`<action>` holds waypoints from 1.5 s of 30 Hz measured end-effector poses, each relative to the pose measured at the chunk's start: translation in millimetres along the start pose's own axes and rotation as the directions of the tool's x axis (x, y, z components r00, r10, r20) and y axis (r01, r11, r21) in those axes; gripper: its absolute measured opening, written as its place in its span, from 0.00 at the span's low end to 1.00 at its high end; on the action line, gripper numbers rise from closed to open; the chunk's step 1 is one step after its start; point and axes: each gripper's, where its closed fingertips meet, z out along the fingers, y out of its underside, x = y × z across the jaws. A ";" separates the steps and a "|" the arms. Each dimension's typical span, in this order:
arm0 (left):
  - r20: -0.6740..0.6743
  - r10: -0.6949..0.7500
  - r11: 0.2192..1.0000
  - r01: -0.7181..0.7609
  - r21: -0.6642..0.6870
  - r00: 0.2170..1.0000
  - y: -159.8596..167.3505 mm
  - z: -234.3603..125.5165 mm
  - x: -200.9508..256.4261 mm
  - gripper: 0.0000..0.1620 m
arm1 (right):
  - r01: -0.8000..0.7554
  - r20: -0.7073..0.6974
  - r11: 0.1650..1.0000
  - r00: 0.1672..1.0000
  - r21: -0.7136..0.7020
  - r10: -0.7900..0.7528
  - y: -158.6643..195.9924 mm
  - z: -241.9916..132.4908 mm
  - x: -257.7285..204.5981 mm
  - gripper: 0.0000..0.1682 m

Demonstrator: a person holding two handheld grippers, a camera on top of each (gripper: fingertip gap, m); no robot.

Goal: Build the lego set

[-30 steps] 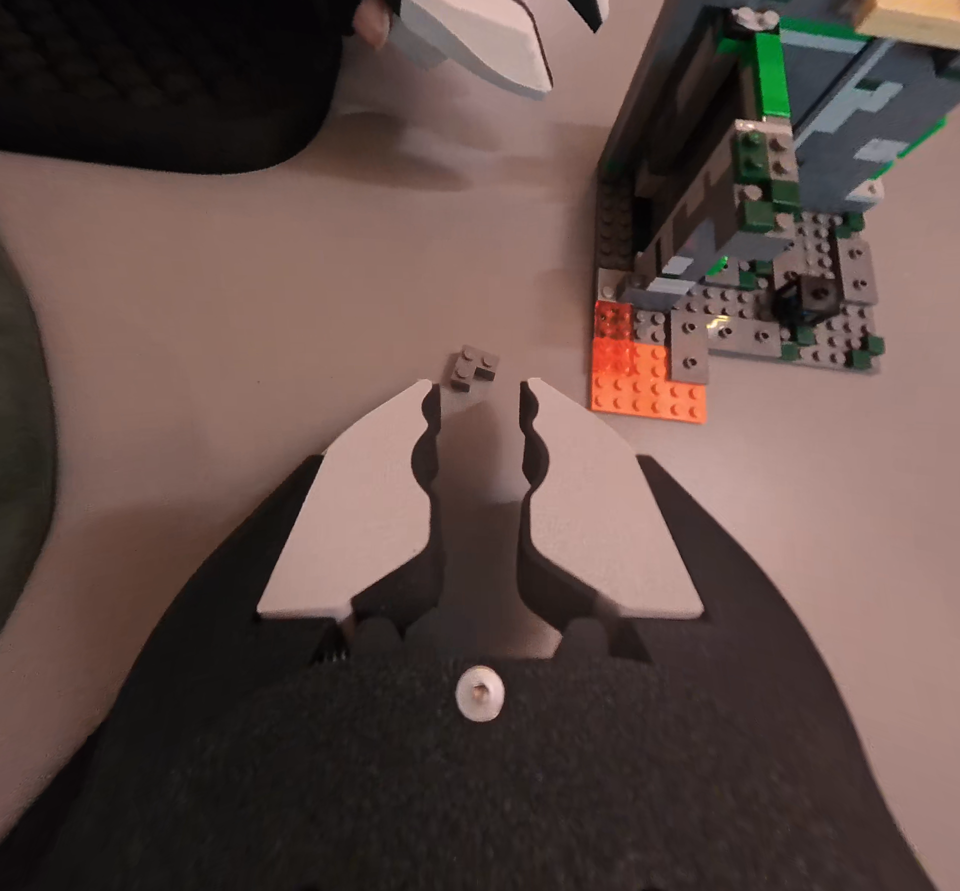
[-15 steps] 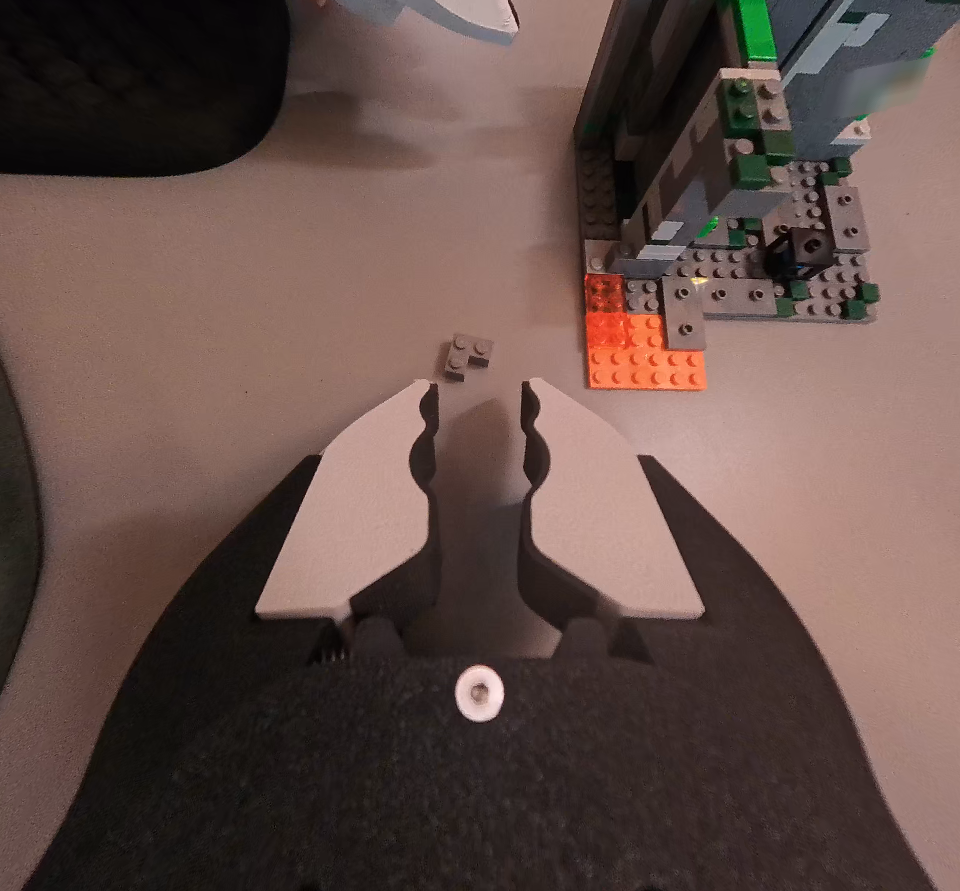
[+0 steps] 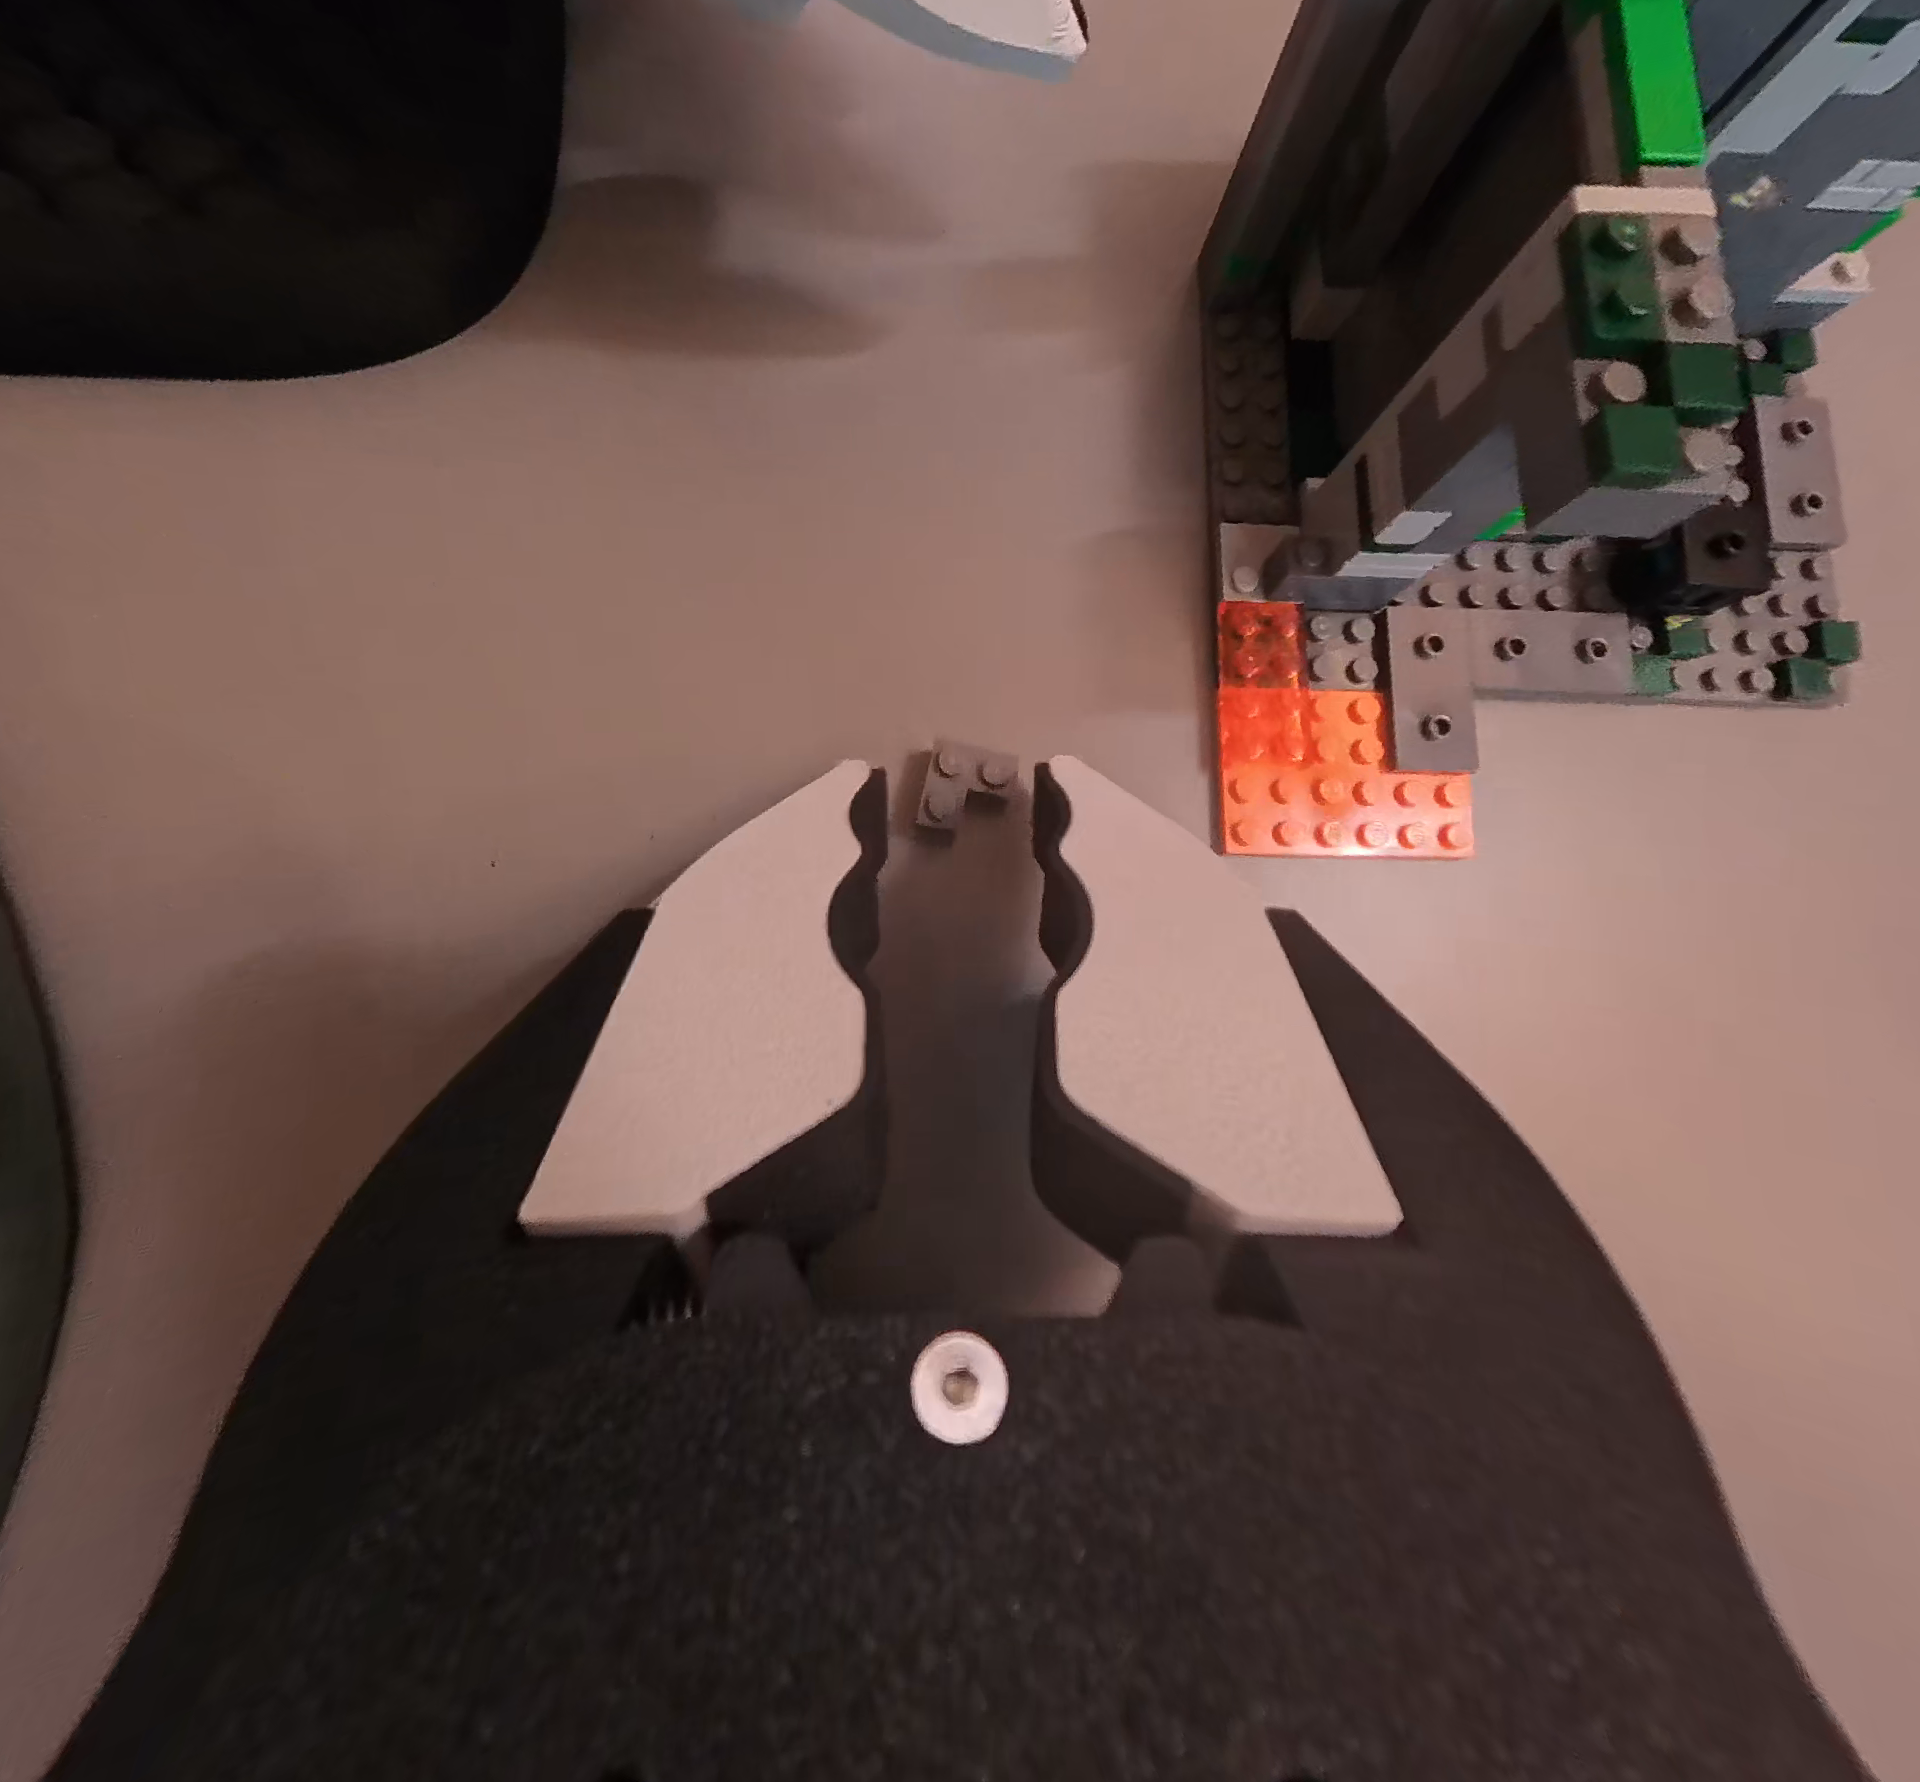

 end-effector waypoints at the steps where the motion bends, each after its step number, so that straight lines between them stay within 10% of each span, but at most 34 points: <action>1: -0.001 -0.004 1.000 0.004 0.002 1.000 -0.2 -0.2 -0.3 0.15 | 0.006 -0.001 1.000 1.000 -0.002 -0.006 -0.3 0.7 0.4 0.14; 45: -0.038 -0.024 0.999 0.025 0.038 0.999 -3.5 -4.5 2.3 0.15 | 0.301 -0.351 0.943 0.876 -0.140 -0.331 -41.5 25.7 53.6 0.10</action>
